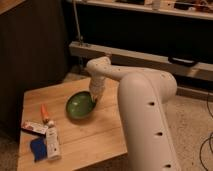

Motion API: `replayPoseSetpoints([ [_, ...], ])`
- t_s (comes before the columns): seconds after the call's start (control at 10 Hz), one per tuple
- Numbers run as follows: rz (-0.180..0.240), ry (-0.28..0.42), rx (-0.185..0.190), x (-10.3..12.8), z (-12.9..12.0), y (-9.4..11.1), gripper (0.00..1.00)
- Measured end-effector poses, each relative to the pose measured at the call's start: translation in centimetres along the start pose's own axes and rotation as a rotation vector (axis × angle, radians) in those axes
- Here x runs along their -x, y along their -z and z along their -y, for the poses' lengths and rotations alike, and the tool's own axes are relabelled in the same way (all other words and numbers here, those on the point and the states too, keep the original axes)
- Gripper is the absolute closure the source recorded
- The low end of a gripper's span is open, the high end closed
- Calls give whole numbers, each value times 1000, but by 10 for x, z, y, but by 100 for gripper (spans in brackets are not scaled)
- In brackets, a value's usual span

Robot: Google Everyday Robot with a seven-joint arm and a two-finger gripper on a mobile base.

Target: Drag the ceramic bowl in a circle

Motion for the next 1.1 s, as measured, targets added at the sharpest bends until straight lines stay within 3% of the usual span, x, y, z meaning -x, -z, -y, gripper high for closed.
replayPoseSetpoints([
  [0.3, -6, -70, -21, -35, 46, 7, 100],
  [0.6, -13, -115, -36, -79, 72, 10, 100],
  [1.1, -34, -68, -7, -136, 41, 7, 100],
])
